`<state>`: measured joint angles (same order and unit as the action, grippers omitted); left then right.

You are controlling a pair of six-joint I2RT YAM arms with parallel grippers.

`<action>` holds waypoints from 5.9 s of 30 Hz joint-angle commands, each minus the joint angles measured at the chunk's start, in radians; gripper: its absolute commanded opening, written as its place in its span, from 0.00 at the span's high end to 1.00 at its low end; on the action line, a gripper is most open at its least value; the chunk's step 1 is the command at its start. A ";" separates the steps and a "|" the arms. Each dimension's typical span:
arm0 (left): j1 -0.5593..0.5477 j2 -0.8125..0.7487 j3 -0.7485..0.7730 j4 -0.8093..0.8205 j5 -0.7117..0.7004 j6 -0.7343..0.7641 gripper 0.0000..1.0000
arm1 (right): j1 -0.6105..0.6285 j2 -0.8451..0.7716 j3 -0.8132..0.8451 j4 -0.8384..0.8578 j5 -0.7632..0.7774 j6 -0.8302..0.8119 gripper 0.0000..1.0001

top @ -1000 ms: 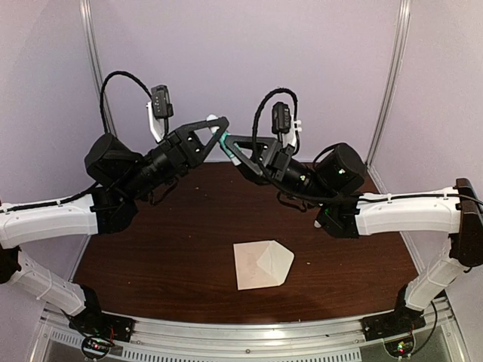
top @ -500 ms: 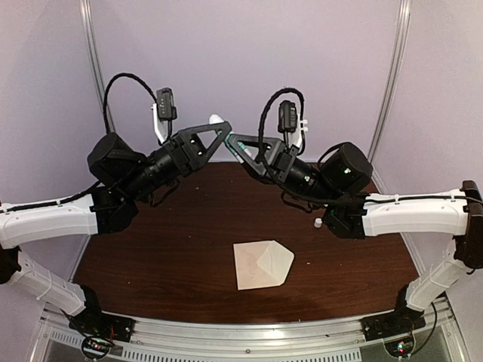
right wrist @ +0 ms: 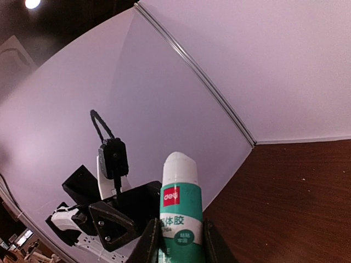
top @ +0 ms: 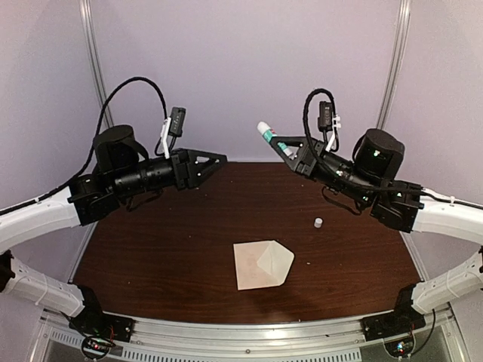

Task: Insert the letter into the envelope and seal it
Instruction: Apply the solid glue to the envelope.

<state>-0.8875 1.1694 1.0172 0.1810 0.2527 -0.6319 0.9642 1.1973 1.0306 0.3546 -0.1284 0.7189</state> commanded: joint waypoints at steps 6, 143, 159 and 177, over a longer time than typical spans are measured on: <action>0.148 0.203 0.098 -0.381 0.211 0.304 0.47 | -0.010 -0.077 -0.121 -0.406 0.107 0.008 0.93; -0.012 0.649 -0.092 -0.146 0.224 0.115 1.00 | 0.041 0.224 -0.263 -0.392 -0.033 0.278 1.00; -0.011 0.660 -0.080 -0.125 0.117 0.091 1.00 | 0.147 0.356 -0.193 -0.401 -0.141 0.250 1.00; -0.011 0.686 -0.137 -0.109 0.096 0.121 1.00 | 0.149 0.443 -0.142 -0.464 -0.125 0.253 1.00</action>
<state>-0.8959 1.8496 0.8978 0.0414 0.3622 -0.5285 1.1069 1.6264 0.8642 -0.0868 -0.2615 0.9749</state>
